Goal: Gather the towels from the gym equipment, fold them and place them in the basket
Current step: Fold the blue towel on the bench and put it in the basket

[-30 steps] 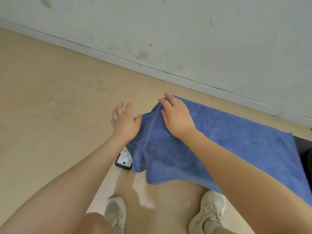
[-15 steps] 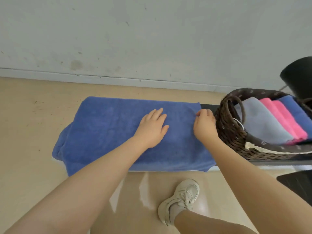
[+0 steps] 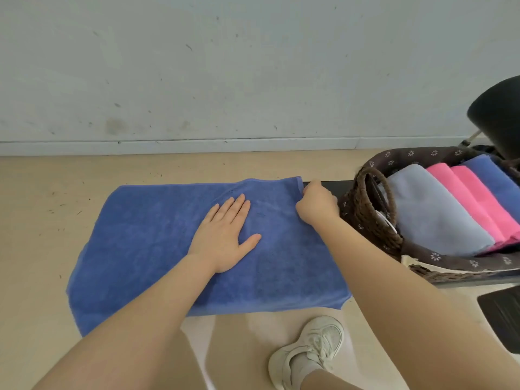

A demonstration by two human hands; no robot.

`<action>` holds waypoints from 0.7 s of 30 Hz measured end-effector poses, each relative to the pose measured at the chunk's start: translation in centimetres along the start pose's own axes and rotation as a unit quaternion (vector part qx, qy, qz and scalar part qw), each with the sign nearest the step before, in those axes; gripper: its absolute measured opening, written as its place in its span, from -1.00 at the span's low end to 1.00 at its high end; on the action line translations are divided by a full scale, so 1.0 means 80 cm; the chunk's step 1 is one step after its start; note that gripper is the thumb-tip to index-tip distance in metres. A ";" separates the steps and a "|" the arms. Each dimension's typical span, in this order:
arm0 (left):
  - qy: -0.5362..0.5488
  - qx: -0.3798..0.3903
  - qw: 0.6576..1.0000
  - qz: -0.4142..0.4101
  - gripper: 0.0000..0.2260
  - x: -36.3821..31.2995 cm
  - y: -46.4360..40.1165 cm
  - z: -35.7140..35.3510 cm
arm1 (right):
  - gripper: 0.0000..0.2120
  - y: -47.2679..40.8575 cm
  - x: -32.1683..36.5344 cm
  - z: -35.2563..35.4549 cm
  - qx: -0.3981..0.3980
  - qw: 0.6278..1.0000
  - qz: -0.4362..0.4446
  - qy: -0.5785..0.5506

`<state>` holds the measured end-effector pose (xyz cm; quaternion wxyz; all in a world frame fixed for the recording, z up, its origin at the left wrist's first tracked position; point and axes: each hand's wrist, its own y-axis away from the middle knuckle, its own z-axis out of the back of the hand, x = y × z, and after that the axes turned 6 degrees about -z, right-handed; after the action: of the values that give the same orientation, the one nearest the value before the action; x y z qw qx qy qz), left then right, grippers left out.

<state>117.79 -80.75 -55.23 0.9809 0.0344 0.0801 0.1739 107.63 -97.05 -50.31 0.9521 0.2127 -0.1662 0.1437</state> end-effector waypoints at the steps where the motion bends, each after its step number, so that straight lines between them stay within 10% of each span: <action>1: 0.001 -0.001 1.000 -0.001 -0.16 0.000 -0.001 0.000 | -0.70 -0.003 0.001 0.001 0.004 1.000 0.009 -0.016; 7: -0.003 0.001 1.000 -0.003 -0.16 0.000 -0.001 -0.001 | -0.68 0.009 -0.007 -0.007 -0.167 0.960 0.100 0.202; 11: 0.002 0.019 1.000 0.008 -0.30 -0.004 0.000 0.004 | -0.43 0.034 -0.032 -0.013 -0.138 0.953 0.168 0.213; 14: -0.002 0.026 0.999 0.032 -0.40 -0.018 0.004 0.010 | -0.67 0.072 -0.067 -0.014 -0.132 0.949 0.208 0.199; 21: 0.030 -0.024 0.997 -0.068 -0.50 -0.107 0.058 0.004 | -0.55 0.131 -0.160 -0.021 -0.058 0.994 -0.080 -0.049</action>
<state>108.40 -79.39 -53.27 0.9881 -0.0004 0.1077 0.1094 92.88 -89.81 -52.89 0.9618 0.1770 -0.2034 0.0466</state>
